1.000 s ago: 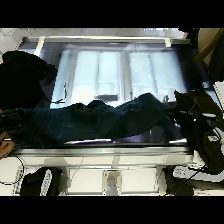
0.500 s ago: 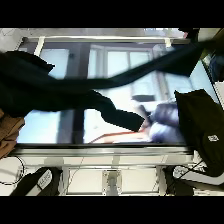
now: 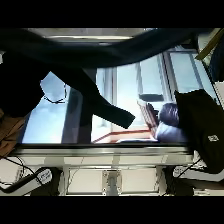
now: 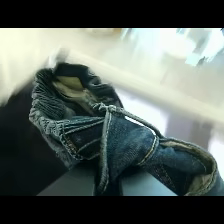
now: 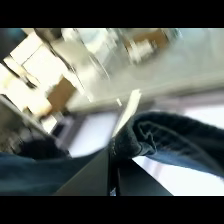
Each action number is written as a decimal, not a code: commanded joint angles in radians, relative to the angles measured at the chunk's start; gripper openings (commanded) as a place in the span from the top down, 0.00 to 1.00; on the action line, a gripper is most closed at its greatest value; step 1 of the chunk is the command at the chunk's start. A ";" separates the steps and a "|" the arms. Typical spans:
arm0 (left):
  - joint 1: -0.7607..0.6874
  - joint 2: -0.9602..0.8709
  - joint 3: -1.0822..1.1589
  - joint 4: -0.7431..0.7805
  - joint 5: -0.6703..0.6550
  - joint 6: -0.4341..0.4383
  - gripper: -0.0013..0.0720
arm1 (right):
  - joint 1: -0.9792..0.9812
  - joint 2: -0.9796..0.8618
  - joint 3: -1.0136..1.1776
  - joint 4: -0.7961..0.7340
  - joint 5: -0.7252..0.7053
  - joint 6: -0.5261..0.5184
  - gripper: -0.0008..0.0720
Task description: Fold the clothes and pants, and hang the long-sleeved shirts on hangers.
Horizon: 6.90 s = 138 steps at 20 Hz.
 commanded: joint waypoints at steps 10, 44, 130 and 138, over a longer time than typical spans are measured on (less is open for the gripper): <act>0.202 0.544 -1.047 0.064 -0.252 0.024 0.94 | 0.002 0.425 -0.980 -0.404 0.220 -0.203 0.95; 0.373 0.387 -0.865 0.165 -0.017 0.035 0.03 | 0.924 -0.755 0.076 -0.624 0.039 0.038 0.46; 0.135 -0.420 -0.424 -0.609 0.085 0.374 0.94 | 0.280 -0.668 -0.108 -0.437 -0.053 0.164 0.34; 0.134 -0.394 -0.424 -0.609 0.132 0.330 0.94 | 0.283 -0.697 -0.106 -0.447 -0.090 0.114 0.38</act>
